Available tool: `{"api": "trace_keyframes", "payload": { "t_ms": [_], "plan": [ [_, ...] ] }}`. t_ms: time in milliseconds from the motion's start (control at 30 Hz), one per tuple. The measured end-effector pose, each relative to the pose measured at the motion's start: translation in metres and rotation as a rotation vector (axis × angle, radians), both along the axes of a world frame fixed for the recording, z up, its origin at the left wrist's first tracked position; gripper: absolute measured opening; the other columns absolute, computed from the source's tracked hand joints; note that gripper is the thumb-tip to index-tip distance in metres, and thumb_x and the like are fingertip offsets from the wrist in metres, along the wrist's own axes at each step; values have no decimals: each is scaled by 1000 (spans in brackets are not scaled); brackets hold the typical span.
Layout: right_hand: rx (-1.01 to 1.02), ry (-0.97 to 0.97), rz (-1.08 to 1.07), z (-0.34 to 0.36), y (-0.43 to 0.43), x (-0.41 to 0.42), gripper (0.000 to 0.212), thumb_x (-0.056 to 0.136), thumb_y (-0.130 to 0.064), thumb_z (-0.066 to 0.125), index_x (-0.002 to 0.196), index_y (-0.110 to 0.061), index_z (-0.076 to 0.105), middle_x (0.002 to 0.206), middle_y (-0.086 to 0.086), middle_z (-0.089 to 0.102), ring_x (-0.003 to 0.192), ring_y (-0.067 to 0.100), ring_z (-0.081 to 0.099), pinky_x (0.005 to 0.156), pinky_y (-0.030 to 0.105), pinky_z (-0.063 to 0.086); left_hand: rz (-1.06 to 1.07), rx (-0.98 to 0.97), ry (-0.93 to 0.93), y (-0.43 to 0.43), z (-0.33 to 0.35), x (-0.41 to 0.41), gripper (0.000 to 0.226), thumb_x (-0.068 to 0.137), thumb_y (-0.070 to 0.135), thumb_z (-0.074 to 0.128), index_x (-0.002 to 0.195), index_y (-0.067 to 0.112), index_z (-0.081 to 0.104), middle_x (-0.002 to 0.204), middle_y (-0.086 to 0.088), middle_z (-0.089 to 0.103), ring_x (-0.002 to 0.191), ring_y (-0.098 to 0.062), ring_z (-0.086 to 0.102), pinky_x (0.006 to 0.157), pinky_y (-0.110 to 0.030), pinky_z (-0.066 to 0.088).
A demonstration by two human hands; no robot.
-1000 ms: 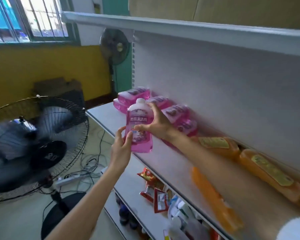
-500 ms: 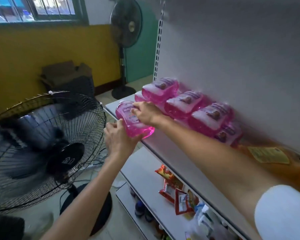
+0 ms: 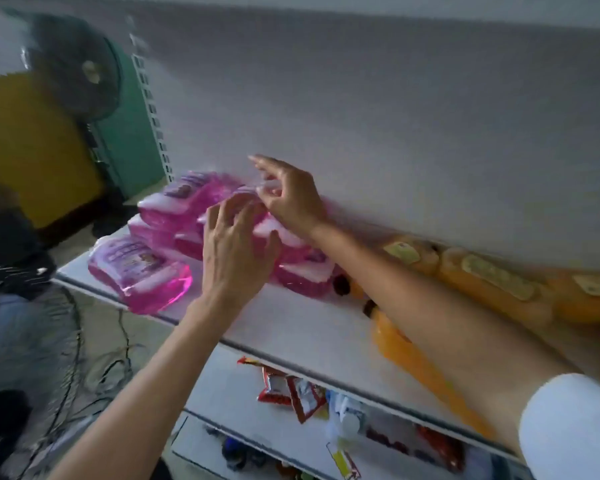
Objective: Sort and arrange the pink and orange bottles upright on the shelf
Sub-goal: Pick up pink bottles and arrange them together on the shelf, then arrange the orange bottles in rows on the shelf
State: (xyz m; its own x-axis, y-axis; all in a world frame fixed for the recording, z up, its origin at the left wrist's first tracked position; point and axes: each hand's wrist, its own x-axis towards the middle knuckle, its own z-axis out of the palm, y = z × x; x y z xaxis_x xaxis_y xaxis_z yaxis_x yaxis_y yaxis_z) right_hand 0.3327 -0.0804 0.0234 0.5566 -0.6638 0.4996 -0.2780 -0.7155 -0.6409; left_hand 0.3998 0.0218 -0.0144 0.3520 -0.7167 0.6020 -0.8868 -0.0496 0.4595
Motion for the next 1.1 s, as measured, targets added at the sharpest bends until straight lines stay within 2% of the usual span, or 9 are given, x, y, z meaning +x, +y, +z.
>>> {"api": "trace_keyframes", "payload": {
  "t_ms": [100, 200, 433, 533, 633, 800, 867, 967, 1100],
  "plan": [
    [13, 9, -199, -3, -21, -80, 49, 83, -2, 59, 131, -10, 54, 127, 9, 60, 109, 20, 59, 91, 26, 45, -252, 27, 7, -31, 7, -55, 43, 75, 35, 47, 104, 11, 67, 119, -12, 60, 107, -33, 51, 91, -22, 28],
    [52, 55, -386, -8, -26, -169, 49, 84, -3, 58, 132, -10, 52, 125, 9, 61, 106, 16, 59, 92, 26, 45, -444, 119, 49, -55, 5, -112, 31, 78, 20, 60, 108, 13, 67, 125, -8, 58, 114, -29, 50, 94, -31, 34],
    [102, 125, -719, -19, -11, -333, 47, 85, -1, 55, 131, -8, 53, 125, 8, 61, 107, 17, 60, 91, 18, 41, -769, 296, 95, -65, 5, -222, 43, 70, 30, 51, 107, 13, 66, 122, -8, 60, 113, -26, 53, 92, -28, 38],
    [86, 243, -764, -19, -5, -381, 46, 86, -5, 55, 131, -10, 53, 129, 6, 59, 111, 18, 58, 89, 18, 40, -822, 331, 90, -74, 8, -258, 29, 82, 19, 61, 111, 17, 64, 120, -4, 60, 111, -22, 55, 87, -24, 39],
    [67, 352, -818, -13, -1, -430, 44, 86, -7, 57, 130, -9, 54, 129, 9, 58, 115, 21, 56, 93, 26, 41, -845, 381, 81, -81, 13, -296, 31, 83, 19, 63, 114, 20, 61, 113, 5, 59, 103, -11, 55, 70, -8, 31],
    [-5, 429, -1038, -5, 7, -502, 37, 90, -20, 55, 125, -7, 55, 119, 13, 63, 110, 27, 57, 90, 35, 48, -872, 447, 190, -88, 5, -366, 33, 79, 29, 65, 111, 20, 63, 115, -1, 64, 108, -17, 58, 89, -28, 45],
    [11, 468, -1113, -7, 11, -526, 37, 93, -27, 51, 123, -5, 54, 114, 15, 64, 106, 30, 59, 85, 38, 51, -875, 492, 261, -85, -1, -395, 37, 80, 33, 65, 114, 17, 62, 114, 3, 63, 108, -15, 58, 85, -26, 44],
    [129, 509, -1160, -7, 14, -554, 47, 96, -39, 46, 128, -5, 46, 128, 15, 55, 116, 30, 54, 82, 34, 45, -874, 551, 334, -80, -9, -436, 42, 85, 34, 61, 122, 15, 55, 118, -1, 60, 105, -16, 55, 78, -24, 42],
    [251, 623, -1144, -10, 10, -565, 76, 91, -59, 39, 146, -10, 21, 147, 15, 36, 127, 33, 45, 95, 42, 44, -776, 561, 469, -76, -11, -470, 57, 88, 51, 49, 130, 14, 44, 119, -8, 59, 96, -19, 58, 74, -29, 48]
  ]
}}
